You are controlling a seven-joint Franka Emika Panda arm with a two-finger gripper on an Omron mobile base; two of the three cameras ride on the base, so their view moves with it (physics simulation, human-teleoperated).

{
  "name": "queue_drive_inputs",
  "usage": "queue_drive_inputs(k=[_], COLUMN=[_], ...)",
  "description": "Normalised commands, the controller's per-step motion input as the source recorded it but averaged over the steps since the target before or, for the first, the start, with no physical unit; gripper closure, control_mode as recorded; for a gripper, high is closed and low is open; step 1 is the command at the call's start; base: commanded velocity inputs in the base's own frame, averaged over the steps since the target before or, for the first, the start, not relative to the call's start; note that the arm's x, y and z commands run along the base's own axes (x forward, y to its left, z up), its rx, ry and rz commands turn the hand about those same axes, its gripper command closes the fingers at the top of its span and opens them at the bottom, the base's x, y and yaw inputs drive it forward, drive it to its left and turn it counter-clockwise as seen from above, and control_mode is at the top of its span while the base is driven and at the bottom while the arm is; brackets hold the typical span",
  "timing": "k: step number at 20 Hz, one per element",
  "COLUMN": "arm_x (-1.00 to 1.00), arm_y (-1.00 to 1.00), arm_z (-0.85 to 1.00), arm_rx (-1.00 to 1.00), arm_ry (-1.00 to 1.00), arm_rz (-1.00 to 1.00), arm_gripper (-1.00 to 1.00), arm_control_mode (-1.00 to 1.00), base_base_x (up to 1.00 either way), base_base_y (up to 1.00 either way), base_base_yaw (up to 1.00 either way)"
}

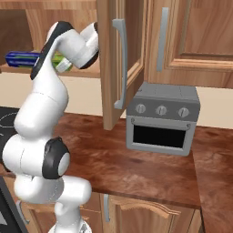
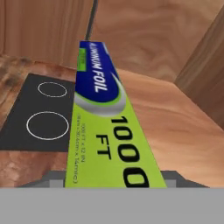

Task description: Retrieve the tupperware and aluminum foil from the cabinet and place them on the dining counter near the plate with lemon wedges to prepare for storing leftovers.

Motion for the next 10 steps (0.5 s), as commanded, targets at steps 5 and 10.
queue_drive_inputs(k=[5,10], arm_x=[-1.0,-1.0], arm_y=[0.0,-0.04], arm_z=[0.15,0.31], arm_rx=[0.0,0.0], arm_ry=[0.0,0.05], arm_rz=[-0.27,-0.26], arm_gripper=[1.0,1.0], arm_control_mode=[-1.0,-1.0], base_base_x=[0.0,0.0], base_base_y=[0.0,0.0], base_base_yaw=[0.0,0.0])
